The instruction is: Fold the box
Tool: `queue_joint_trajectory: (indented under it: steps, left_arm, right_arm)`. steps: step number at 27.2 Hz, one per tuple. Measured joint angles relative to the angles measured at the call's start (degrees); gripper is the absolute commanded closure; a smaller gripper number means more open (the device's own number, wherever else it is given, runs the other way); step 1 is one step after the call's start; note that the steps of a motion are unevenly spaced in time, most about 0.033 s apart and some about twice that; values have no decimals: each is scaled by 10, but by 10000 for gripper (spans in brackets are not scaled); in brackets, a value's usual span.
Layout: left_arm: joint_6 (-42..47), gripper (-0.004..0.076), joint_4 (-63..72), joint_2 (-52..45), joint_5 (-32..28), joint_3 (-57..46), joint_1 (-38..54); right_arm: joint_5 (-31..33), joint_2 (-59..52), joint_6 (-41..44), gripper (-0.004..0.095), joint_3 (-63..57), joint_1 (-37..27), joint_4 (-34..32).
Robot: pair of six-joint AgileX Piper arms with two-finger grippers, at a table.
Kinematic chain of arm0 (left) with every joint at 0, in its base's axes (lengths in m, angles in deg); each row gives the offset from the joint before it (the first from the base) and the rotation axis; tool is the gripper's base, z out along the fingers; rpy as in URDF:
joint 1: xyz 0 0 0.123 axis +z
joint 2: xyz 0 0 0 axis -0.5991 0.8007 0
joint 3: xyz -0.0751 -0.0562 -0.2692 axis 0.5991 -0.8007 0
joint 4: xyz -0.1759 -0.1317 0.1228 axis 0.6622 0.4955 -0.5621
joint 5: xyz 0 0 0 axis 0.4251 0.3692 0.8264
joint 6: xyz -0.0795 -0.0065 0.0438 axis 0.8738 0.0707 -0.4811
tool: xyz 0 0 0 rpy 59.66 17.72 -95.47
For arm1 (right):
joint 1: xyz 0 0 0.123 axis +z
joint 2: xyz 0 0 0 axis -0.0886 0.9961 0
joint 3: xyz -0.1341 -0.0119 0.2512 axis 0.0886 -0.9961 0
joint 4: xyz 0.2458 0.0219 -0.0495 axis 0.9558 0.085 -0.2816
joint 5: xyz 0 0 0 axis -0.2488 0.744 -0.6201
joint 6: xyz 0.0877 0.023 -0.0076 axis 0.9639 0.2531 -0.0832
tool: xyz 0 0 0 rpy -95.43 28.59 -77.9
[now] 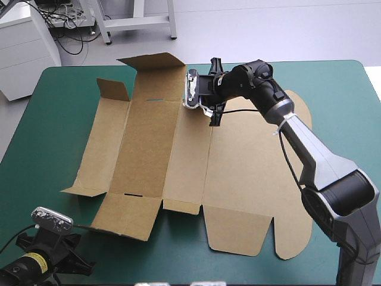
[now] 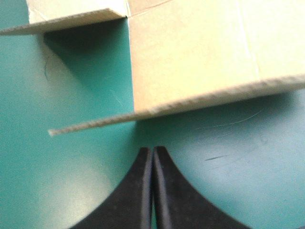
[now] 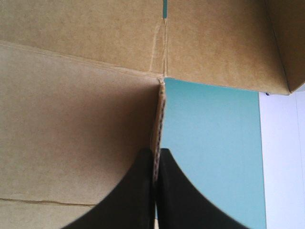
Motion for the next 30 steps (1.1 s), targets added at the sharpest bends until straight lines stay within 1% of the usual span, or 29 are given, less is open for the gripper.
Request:
queue_joint_trajectory:
  steps: [5,9,18,20,22,24,25,26,27,29,30]
  left_arm:
    - [0,756,0,0,-1,0,0]
    - [0,756,0,0,-1,0,0]
    - [0,756,0,0,-1,0,0]
    - [0,756,0,0,-1,0,0]
    - [0,756,0,0,-1,0,0]
    - [0,756,0,0,-1,0,0]
    - [0,756,0,0,-1,0,0]
    - [0,756,0,0,-1,0,0]
    - [0,756,0,0,-1,0,0]
    - [0,756,0,0,-1,0,0]
    - [0,756,0,0,-1,0,0]
  right_arm:
    - [18,24,-55,931,1,0,40]
    - [19,35,-89,931,1,2,72]
    - [18,47,-100,923,1,3,90]
    - [23,49,-104,898,1,3,90]
    - [30,50,-107,842,1,3,93]
    - [36,52,-109,747,1,3,95]
    - [40,53,-111,643,1,3,95]
    - [48,53,-111,582,1,3,95]
    - [51,53,-112,475,1,3,96]
    - [54,53,-112,359,1,3,96]
    - [56,53,-109,351,1,3,96]
